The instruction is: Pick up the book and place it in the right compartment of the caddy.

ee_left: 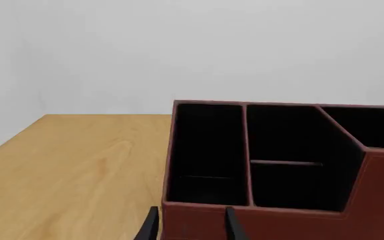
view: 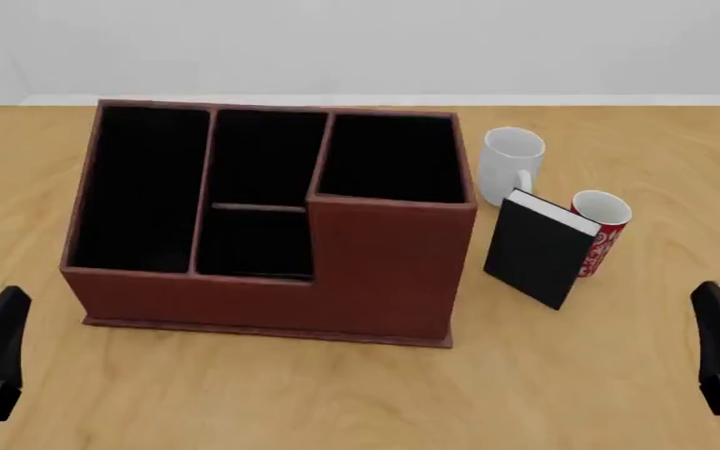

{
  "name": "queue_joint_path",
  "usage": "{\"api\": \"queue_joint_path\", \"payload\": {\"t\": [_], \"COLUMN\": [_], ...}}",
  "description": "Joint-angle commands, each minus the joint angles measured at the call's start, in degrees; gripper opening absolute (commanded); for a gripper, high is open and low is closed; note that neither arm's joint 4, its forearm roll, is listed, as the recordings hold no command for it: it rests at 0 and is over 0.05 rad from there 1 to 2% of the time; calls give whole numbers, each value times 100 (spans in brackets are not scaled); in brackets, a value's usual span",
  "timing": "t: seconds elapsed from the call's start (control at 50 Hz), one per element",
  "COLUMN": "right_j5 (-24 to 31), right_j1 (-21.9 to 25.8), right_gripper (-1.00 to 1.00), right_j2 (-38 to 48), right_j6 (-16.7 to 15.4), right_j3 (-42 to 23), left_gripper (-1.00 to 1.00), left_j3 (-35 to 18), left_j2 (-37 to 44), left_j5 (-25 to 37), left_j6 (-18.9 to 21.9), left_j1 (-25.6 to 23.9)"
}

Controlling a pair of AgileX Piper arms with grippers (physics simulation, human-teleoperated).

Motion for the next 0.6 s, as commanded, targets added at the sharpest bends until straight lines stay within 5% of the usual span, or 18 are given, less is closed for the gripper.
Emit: {"api": "queue_joint_path", "payload": {"t": [0.02, 0.1, 0.24, 0.28, 0.38, 0.4, 0.46, 0.5, 0.6], "right_j5": [175, -508, -156, 126, 254, 376, 209, 276, 431], "right_j1": [51, -81, 79, 230, 324, 461, 380, 429, 531], "right_gripper": [100, 100, 100, 100, 100, 100, 100, 100, 100], "right_j2": [-126, 1067, 2008, 2057, 2852, 2823, 3269, 3414, 3780], "right_j6": [-102, -557, -797, -603, -991, -511, -1042, -839, -1027], "right_j3": [-11, -62, -831, -1106, -1441, -1581, -1594, -1735, -1965], "left_gripper": [100, 100, 100, 100, 100, 100, 100, 100, 100], "left_j3": [0, 0, 0, 0, 0, 0, 0, 0, 0], "left_j2": [0, 0, 0, 0, 0, 0, 0, 0, 0], "left_j5": [0, 0, 0, 0, 0, 0, 0, 0, 0], "left_j6": [0, 0, 0, 0, 0, 0, 0, 0, 0], "left_j1": [0, 0, 0, 0, 0, 0, 0, 0, 0]}}
